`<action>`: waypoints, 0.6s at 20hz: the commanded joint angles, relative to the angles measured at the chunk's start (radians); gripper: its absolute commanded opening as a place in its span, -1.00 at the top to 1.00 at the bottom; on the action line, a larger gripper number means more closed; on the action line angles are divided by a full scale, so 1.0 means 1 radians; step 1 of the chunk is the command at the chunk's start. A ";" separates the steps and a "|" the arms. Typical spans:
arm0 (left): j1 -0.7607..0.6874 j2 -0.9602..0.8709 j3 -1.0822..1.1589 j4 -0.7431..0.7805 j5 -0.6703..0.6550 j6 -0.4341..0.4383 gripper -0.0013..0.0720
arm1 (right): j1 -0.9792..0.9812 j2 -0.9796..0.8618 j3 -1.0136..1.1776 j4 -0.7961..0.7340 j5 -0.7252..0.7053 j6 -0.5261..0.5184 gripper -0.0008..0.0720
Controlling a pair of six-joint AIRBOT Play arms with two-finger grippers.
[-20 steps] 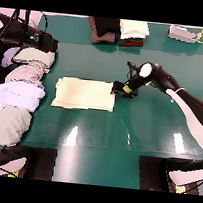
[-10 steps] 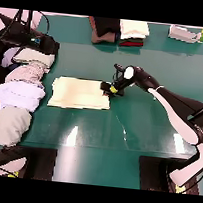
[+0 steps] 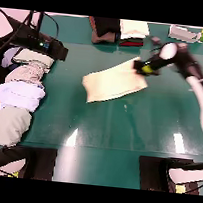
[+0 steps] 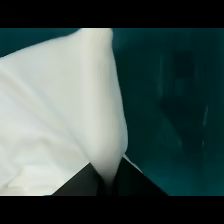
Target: Fold the shirts.
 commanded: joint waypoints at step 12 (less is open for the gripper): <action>-0.040 0.001 0.000 -0.014 0.050 -0.045 0.89 | -1.103 0.441 -0.459 -0.091 0.053 -0.109 0.93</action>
